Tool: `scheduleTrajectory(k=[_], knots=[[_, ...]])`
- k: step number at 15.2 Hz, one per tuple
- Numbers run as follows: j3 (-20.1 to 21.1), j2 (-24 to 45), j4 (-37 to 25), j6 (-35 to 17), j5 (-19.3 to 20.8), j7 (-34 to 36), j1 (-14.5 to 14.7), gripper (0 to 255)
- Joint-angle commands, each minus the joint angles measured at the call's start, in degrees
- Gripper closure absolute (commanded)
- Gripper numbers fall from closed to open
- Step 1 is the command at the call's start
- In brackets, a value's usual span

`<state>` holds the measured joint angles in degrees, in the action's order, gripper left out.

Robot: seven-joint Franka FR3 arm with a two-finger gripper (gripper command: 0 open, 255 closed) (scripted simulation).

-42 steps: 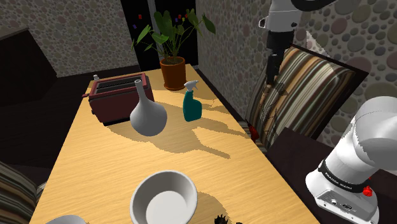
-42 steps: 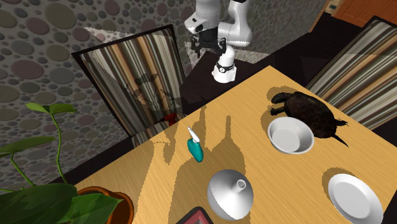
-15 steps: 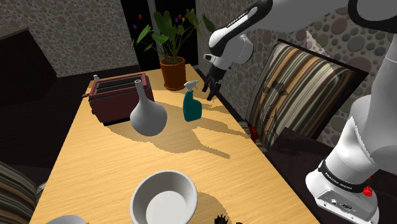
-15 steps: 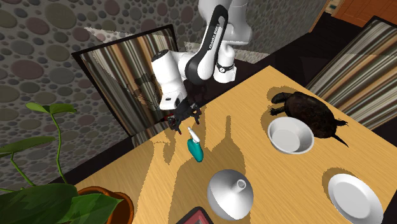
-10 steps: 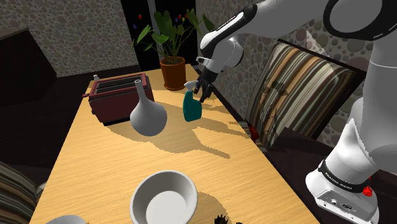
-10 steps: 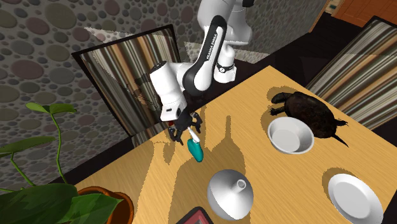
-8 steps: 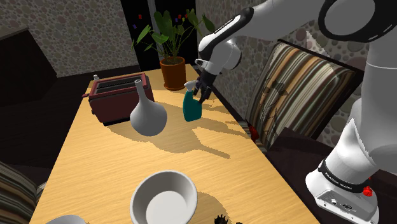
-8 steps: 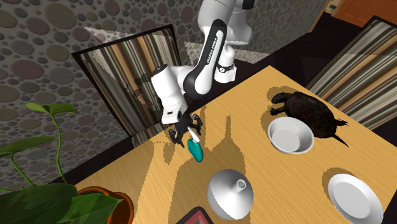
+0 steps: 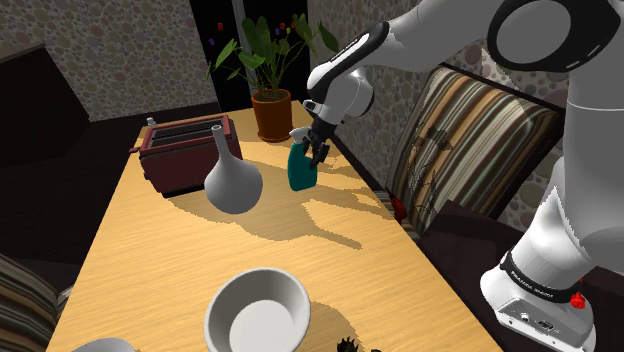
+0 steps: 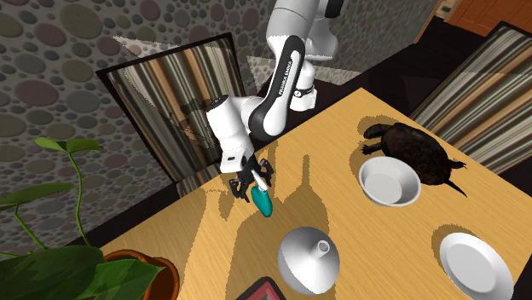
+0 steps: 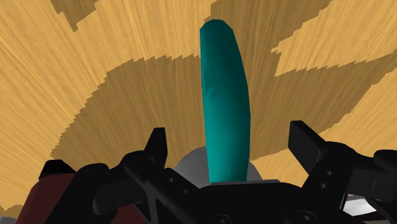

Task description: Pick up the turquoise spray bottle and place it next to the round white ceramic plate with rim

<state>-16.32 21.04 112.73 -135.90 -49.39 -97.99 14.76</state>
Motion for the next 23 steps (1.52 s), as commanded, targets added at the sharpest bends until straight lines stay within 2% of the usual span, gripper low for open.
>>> scheduleTrajectory(k=[1, 3, 4, 13, 23], knots=[[0.01, 0.01, 0.0, -0.02, -0.02, -0.02, 0.0, 0], [0.01, 0.01, 0.0, -0.01, -0.01, -0.01, 0.0, 0], [0.01, 0.01, 0.0, -0.01, -0.01, -0.01, 0.0, 255], [0.01, 0.01, 0.0, -0.02, -0.02, -0.02, 0.0, 255], [-1.68, -4.67, -1.03, 4.01, 5.02, 5.4, 1.0, 255]])
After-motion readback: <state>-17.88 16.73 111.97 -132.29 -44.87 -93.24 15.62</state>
